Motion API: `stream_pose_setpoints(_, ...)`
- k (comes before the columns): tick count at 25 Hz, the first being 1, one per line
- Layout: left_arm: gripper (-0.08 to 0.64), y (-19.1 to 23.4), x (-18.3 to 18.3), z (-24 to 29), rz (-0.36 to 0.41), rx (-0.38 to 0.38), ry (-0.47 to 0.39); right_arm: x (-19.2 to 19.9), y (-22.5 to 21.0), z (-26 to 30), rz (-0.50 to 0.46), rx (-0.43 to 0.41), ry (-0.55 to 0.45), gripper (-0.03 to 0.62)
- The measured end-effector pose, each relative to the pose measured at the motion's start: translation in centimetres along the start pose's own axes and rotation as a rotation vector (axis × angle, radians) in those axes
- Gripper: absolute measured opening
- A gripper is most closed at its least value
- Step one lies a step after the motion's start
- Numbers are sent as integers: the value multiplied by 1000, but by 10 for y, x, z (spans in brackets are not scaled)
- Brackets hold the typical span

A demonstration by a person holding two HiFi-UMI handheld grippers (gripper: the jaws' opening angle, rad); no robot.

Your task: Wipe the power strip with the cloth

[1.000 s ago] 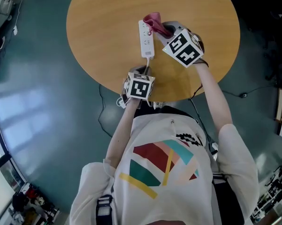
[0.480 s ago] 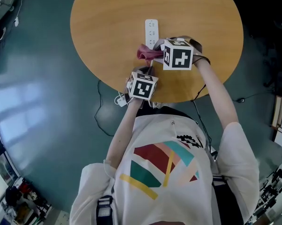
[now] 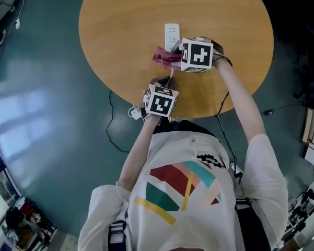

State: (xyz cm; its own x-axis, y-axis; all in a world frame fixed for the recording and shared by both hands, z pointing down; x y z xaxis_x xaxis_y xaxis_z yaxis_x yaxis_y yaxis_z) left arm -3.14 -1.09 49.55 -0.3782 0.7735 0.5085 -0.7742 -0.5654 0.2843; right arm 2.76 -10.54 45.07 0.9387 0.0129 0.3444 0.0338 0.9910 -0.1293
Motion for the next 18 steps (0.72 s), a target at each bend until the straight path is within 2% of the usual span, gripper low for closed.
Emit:
stream_pose_setpoints(5, 72, 8, 0, 1, 1, 14, 7, -1, -27, 0, -5, 58, 10, 40)
stream_pose_setpoints(10, 72, 13, -4, 1, -17, 33, 12, 3, -73, -8, 19, 123, 20, 40)
stream_pose_setpoints(18, 72, 12, -12, 8, -30, 55, 18, 13, -140, -25, 13, 265, 106, 38)
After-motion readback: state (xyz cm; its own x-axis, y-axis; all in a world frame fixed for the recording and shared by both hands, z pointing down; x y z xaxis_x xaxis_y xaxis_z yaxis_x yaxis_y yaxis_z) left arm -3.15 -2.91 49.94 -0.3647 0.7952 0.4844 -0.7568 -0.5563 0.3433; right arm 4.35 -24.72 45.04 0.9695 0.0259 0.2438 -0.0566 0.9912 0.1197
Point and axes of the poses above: the fingertips, and each gripper's own axes: z forward along the fingers, y to its left, x out of its underside, the point moved 8 cm from there along -z, backward along the fingers, and after that the axes turned 6 degrees about y, right-handed, at the moved point
